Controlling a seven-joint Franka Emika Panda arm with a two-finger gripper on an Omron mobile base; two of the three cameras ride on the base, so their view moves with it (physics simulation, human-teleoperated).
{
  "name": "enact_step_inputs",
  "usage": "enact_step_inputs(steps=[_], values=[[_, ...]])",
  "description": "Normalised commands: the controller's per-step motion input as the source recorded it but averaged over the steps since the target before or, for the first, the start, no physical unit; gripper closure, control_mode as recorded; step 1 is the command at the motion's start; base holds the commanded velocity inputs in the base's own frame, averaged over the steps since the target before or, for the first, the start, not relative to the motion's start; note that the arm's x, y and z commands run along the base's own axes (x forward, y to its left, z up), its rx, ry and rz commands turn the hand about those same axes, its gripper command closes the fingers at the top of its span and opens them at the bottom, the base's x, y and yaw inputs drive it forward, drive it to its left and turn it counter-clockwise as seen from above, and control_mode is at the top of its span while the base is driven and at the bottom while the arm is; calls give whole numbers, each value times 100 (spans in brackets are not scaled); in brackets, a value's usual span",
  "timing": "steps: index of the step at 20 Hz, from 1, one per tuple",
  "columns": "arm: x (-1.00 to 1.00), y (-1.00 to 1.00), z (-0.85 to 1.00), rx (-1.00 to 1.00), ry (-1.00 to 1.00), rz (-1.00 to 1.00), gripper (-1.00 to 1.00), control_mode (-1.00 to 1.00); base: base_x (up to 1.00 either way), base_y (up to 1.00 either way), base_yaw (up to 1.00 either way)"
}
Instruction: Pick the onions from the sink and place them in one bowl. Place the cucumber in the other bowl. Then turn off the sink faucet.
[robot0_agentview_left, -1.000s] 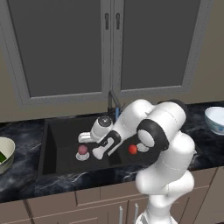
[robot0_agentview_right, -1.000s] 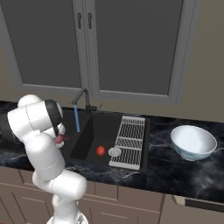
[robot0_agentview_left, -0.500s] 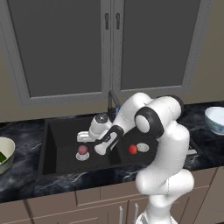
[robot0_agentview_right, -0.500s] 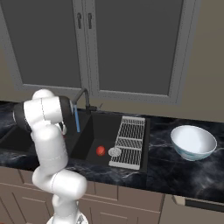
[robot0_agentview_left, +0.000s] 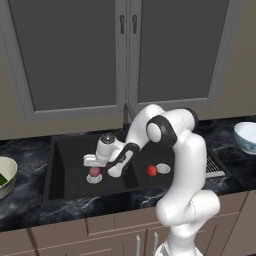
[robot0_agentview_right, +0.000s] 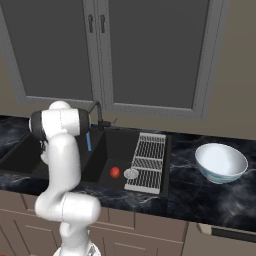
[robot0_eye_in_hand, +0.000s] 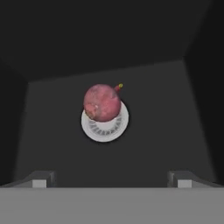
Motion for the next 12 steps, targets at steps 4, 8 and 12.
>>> enact_step_inputs(steps=[4, 8, 12], values=[[16, 15, -33, 0, 4, -6, -100, -100, 0, 0, 0], [33, 3, -26, 0, 2, -6, -100, -100, 0, 0, 0], [48, 0, -29, 0, 6, -8, -100, -100, 0, 0, 0]])
